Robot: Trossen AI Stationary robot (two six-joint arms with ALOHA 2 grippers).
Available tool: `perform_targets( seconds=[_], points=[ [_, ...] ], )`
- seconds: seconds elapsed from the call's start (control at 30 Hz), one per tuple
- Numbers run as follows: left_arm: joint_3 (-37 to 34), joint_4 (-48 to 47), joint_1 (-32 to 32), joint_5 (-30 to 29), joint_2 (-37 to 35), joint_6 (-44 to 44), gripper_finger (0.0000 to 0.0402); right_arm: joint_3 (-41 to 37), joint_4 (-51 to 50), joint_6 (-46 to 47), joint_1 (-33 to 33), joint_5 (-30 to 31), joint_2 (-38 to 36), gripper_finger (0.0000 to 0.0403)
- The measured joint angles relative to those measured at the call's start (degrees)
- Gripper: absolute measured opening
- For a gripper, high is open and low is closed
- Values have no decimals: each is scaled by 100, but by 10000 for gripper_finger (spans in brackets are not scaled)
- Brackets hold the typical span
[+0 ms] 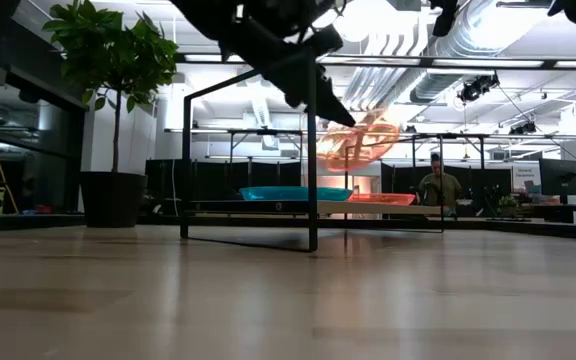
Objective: Place and stack plates onto a shelf
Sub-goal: Stack the orange plate on top of the orange plate on the shelf
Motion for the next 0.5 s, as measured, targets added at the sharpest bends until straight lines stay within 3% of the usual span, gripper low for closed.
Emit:
perform_targets(
  seconds=[0.37,0.5],
  points=[
    [6,1033,7,-90,622,284,0,0,-239,-1,0,0,0,200],
    [0,1116,-4,-382,838,224,1,0,-261,0,0,0,0,200]
  ],
)
